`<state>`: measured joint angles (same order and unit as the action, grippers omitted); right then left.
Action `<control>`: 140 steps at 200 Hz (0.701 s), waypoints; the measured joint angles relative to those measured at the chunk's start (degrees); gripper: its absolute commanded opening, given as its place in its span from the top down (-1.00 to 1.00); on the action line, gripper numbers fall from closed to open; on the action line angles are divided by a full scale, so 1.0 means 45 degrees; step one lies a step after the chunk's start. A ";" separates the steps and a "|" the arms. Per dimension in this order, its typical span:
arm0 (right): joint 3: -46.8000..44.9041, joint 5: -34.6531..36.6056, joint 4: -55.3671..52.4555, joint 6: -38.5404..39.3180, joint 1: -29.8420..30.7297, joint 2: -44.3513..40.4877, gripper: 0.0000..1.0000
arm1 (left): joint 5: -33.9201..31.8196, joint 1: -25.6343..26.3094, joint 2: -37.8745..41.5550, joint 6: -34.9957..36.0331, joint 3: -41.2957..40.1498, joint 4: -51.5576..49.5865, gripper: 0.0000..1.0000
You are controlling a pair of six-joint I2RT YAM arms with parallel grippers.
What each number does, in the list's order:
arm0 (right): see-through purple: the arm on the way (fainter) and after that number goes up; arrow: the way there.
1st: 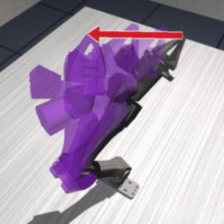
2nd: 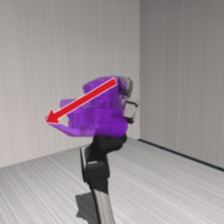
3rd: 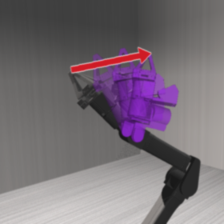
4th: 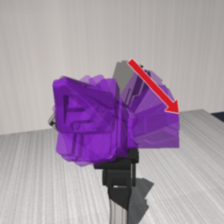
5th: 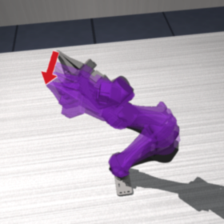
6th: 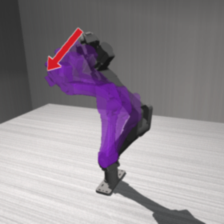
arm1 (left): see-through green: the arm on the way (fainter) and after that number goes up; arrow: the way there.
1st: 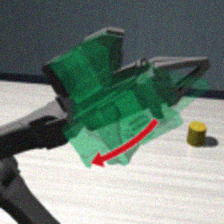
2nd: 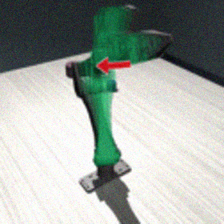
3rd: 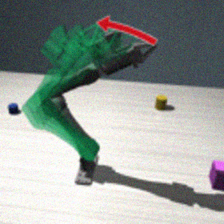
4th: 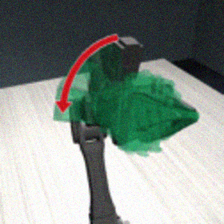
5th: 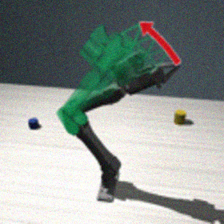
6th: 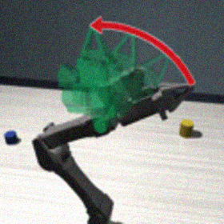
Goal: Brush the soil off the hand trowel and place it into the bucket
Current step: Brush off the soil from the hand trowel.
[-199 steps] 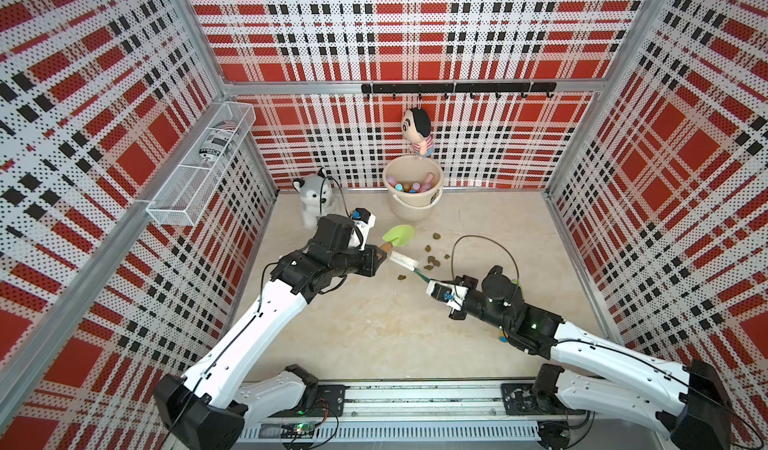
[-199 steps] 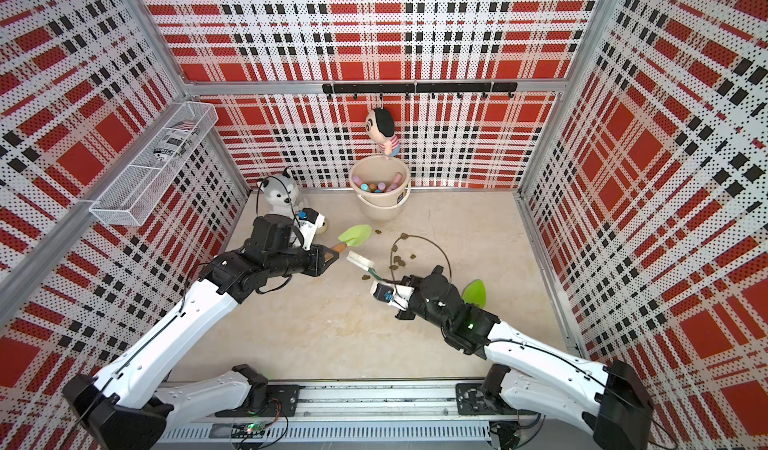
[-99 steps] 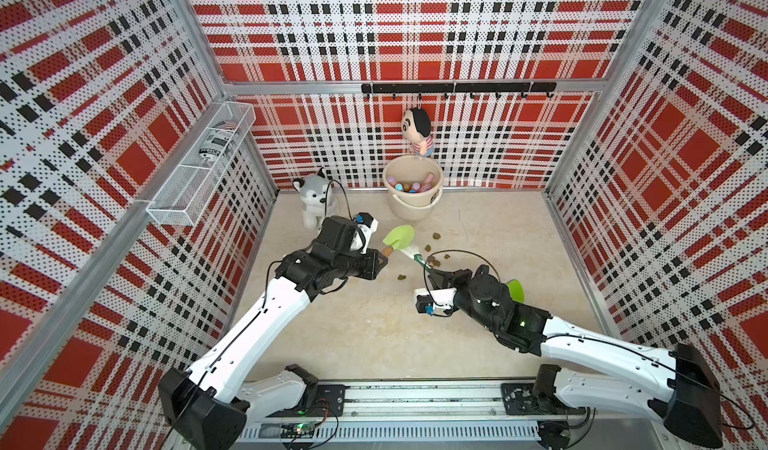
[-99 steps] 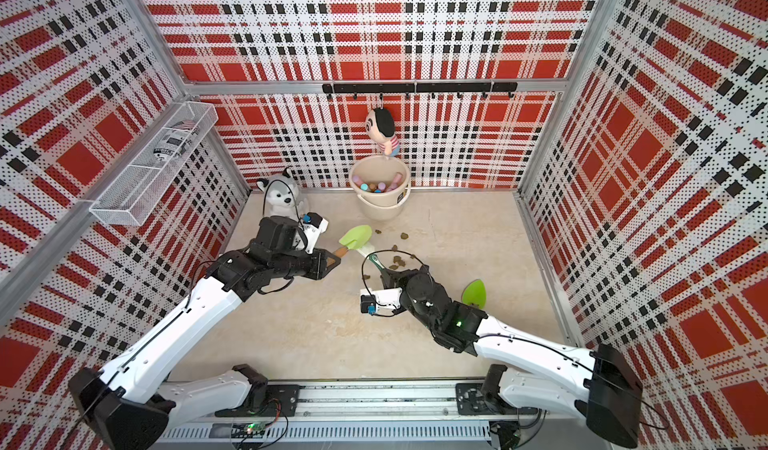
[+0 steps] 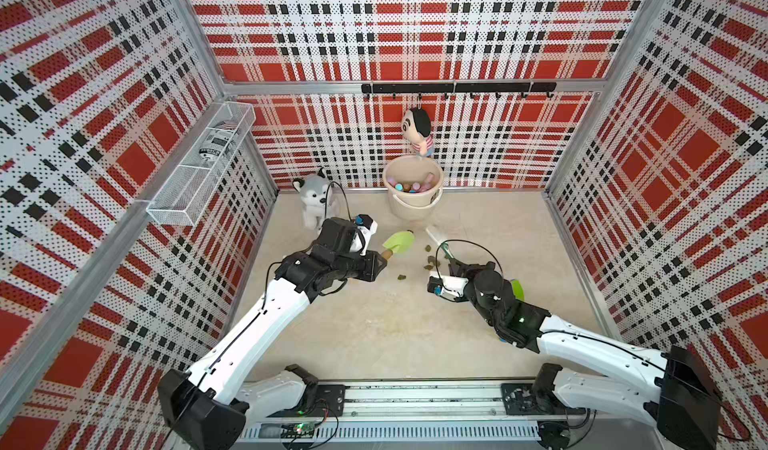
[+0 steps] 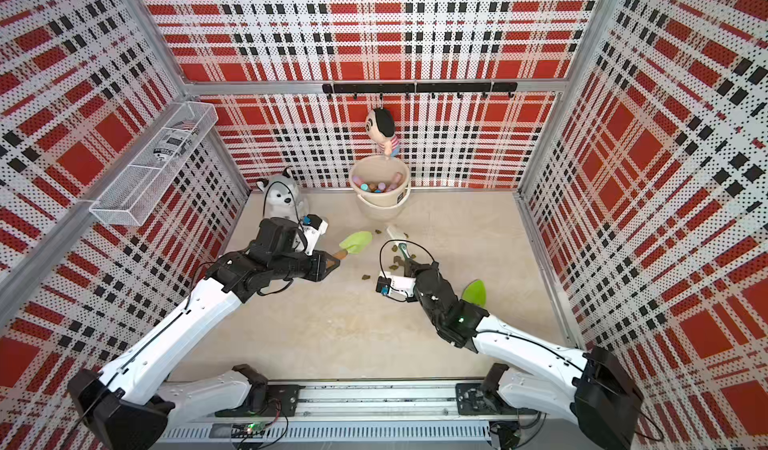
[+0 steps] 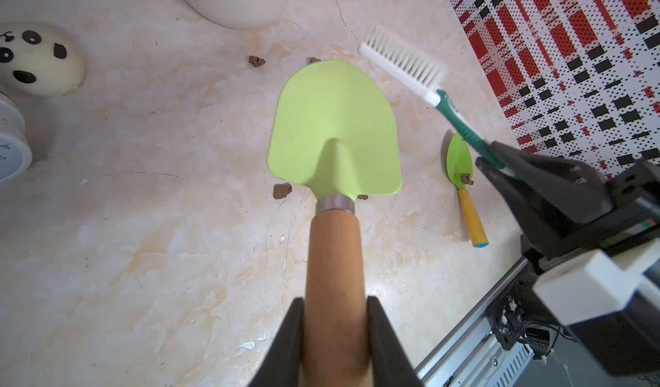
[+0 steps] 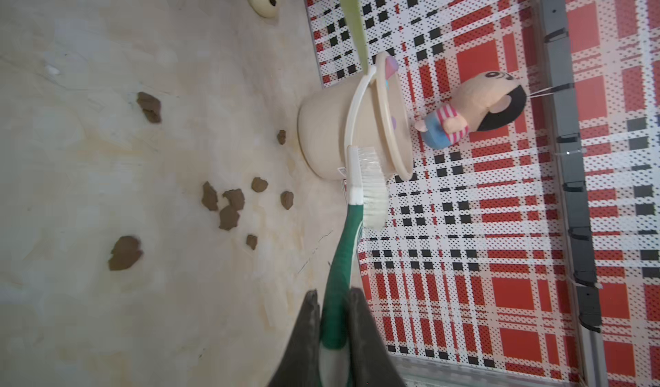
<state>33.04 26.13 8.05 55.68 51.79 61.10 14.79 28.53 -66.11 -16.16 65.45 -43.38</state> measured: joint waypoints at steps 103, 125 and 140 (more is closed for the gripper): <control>0.1132 -0.1069 -0.1005 0.2526 0.2322 0.0257 1.00 | 0.0039 0.0000 0.0024 -0.0063 -0.0204 -0.0010 1.00; 0.1209 -0.1132 -0.0918 0.3055 0.2181 0.0301 1.00 | 0.0053 0.0000 0.0024 -0.0058 -0.0204 -0.0024 1.00; 0.1224 -0.1141 -0.0879 0.3317 0.1957 0.0330 1.00 | 0.0053 0.0000 0.0029 -0.0058 -0.0204 -0.0068 1.00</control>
<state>38.54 20.99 4.10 70.61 60.60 62.59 15.03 28.53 -65.98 -16.43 64.53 -43.68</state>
